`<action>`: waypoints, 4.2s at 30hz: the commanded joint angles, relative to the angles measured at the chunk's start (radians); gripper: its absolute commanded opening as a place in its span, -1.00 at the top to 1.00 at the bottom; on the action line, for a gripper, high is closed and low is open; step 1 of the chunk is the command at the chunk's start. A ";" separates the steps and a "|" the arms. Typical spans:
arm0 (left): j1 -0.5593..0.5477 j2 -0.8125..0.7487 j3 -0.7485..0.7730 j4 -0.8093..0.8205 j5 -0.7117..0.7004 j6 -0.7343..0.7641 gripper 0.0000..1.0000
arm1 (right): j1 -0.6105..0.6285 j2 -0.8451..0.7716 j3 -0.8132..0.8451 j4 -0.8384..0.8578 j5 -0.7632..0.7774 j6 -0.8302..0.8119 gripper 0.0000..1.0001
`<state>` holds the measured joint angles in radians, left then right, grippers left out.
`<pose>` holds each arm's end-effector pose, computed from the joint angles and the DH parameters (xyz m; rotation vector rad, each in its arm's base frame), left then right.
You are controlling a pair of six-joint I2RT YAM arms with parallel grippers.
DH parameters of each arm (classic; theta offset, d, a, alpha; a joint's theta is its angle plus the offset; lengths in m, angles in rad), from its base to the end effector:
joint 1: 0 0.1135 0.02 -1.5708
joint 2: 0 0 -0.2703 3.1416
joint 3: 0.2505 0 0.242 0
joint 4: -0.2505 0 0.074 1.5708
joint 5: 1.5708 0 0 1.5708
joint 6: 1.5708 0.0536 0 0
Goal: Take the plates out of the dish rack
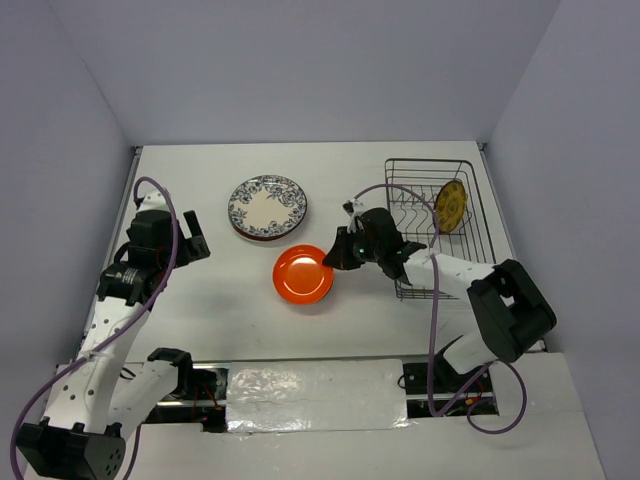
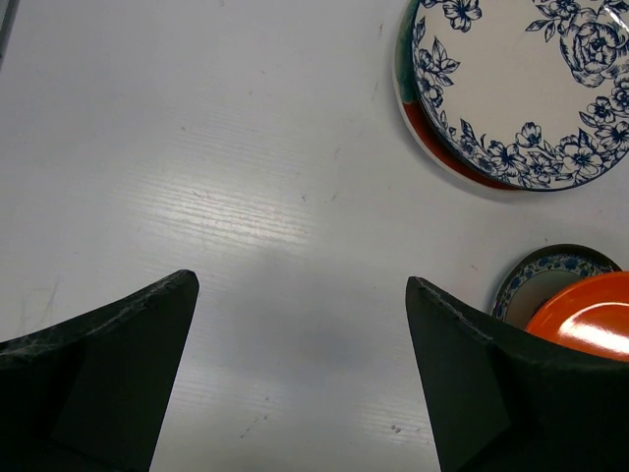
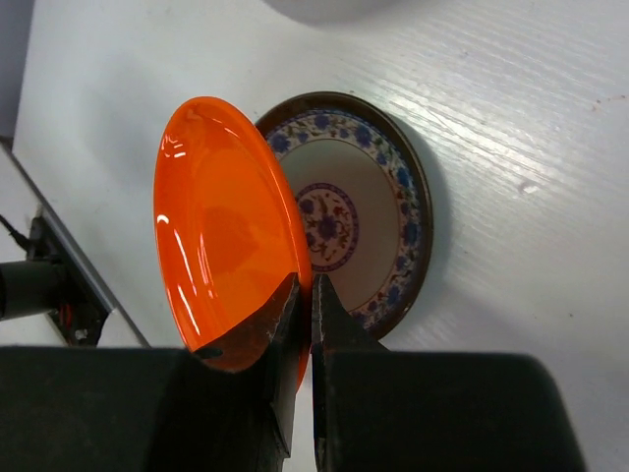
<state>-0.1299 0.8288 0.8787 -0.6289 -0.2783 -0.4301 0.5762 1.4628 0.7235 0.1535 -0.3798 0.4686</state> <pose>0.1740 -0.0079 0.3157 -0.4756 2.0711 -0.0316 0.2472 0.1843 0.2002 -0.3566 2.2591 0.9881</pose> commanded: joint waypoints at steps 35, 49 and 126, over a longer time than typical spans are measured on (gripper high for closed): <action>-0.004 0.010 0.025 0.017 0.021 -0.007 -0.99 | 0.005 -0.195 0.174 -0.303 0.589 -0.168 -1.00; -0.008 0.000 0.023 0.018 0.030 -0.006 -0.99 | -0.502 -0.029 0.434 -0.327 0.921 -0.667 -0.84; -0.022 0.053 0.028 0.017 0.041 0.001 -0.99 | -0.555 0.070 0.450 -0.224 0.731 -0.834 1.00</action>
<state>-0.1478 0.8822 0.8787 -0.6285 -0.2409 -0.4259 0.0002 1.6169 1.1275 -0.0830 0.3828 -0.3729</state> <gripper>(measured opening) 0.995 0.045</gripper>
